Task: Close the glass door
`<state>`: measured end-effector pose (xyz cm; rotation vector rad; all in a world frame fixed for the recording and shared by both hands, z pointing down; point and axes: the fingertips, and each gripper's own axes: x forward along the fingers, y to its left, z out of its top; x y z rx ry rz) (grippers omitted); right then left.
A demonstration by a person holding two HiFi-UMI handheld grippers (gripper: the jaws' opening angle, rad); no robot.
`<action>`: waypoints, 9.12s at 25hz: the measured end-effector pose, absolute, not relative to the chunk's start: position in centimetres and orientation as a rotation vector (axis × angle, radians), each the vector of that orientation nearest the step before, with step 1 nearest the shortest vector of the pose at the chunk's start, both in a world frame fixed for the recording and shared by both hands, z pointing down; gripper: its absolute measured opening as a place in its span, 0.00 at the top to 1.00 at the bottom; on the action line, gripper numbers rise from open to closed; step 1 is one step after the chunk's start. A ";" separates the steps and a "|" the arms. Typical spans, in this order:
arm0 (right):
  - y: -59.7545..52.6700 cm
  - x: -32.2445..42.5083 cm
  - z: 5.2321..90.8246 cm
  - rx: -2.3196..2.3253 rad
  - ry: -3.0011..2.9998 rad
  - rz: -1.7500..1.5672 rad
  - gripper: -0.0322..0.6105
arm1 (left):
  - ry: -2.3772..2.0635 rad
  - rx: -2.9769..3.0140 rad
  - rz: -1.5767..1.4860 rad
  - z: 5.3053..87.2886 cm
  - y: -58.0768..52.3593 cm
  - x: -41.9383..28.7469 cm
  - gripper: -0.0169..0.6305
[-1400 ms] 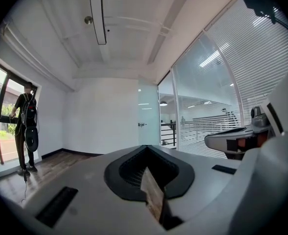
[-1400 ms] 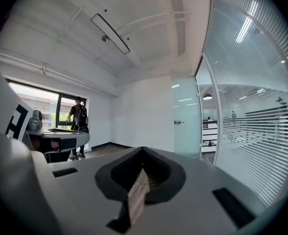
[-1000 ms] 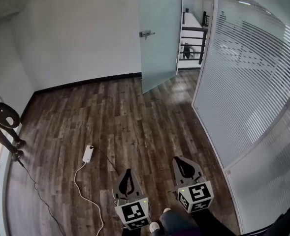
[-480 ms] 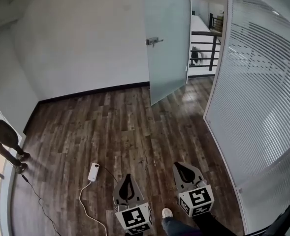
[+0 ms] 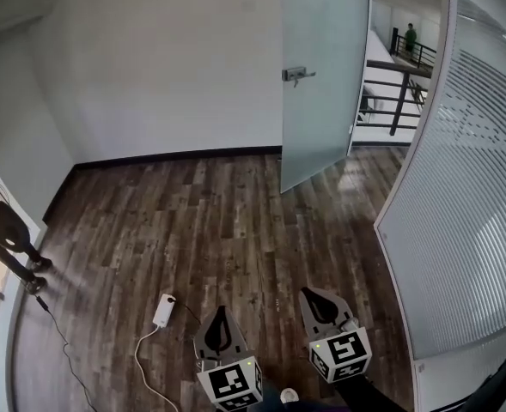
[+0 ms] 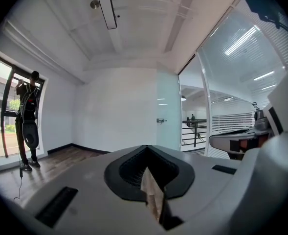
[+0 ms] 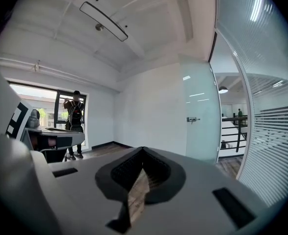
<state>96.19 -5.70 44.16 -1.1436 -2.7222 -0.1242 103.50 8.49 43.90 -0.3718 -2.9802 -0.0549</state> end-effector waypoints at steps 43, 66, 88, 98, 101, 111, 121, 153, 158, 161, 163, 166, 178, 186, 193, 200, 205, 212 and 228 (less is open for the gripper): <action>32.1 30.4 45.7 -1.224 -2.679 -0.087 0.96 | -2.969 -0.374 -0.022 45.0 44.5 38.0 0.97; 51.5 2.5 46.3 -0.948 -2.774 -0.142 0.96 | -2.977 -0.183 -0.115 46.0 67.2 8.6 0.97; 42.0 -26.6 45.4 -0.366 -2.941 -0.160 0.96 | -2.926 0.767 -0.062 44.9 52.6 -29.0 0.97; 31.4 -29.0 44.4 0.374 -2.908 -0.054 0.96 | -2.577 1.580 -0.081 44.1 38.2 -35.7 0.97; 30.2 -29.2 44.3 0.571 -2.887 -0.055 0.96 | -2.387 1.860 -0.056 42.8 34.6 -36.8 0.97; 30.5 -26.8 44.7 0.998 -2.779 -0.004 0.96 | -1.996 2.262 0.063 41.8 23.8 -38.6 0.97; 29.5 -23.4 44.4 1.164 -2.718 -0.021 0.96 | -1.795 2.432 0.641 45.7 16.3 -36.3 0.97; 16.4 -18.7 43.4 1.400 -2.634 -0.019 0.96 | -1.673 2.477 0.592 46.0 6.2 -27.8 0.97; 11.5 -15.6 42.7 1.410 -2.646 -0.002 0.96 | -1.720 2.451 0.637 45.6 2.1 -25.2 0.97; 8.9 -13.4 42.6 1.414 -2.635 0.003 0.96 | -1.753 2.435 0.649 45.6 -0.6 -23.6 0.97; 7.5 -12.0 42.5 1.415 -2.641 -0.004 0.96 | -1.766 2.427 0.647 45.7 -2.3 -22.5 0.97; 5.7 -10.2 42.9 1.418 -2.637 0.000 0.96 | -1.775 2.432 0.650 45.9 -4.7 -21.1 0.97; -4.8 -6.8 42.6 1.511 -2.608 0.009 0.96 | -1.708 2.505 0.667 45.3 -16.5 -16.8 0.97; -14.0 -6.7 42.3 1.591 -2.572 0.028 0.96 | -1.635 2.575 0.629 45.1 -23.7 -15.0 0.97; -21.8 -7.3 41.9 1.667 -2.529 0.014 0.96 | -1.577 2.637 0.656 45.3 -30.9 -14.4 0.97; -25.4 -6.6 42.9 1.701 -2.493 0.030 0.96 | -1.827 2.837 0.853 41.6 -34.6 -15.0 0.97; -29.7 -7.1 41.2 1.674 -2.495 0.047 0.96 | -1.793 2.795 1.394 42.4 -39.5 -17.2 0.83; -34.3 -6.6 42.0 1.538 -2.597 0.015 0.96 | -1.751 2.625 1.976 46.0 -44.0 -16.4 0.79; -42.7 -4.5 42.1 1.345 -2.713 0.006 0.96 | -1.792 2.324 1.827 47.2 -49.7 -18.6 0.77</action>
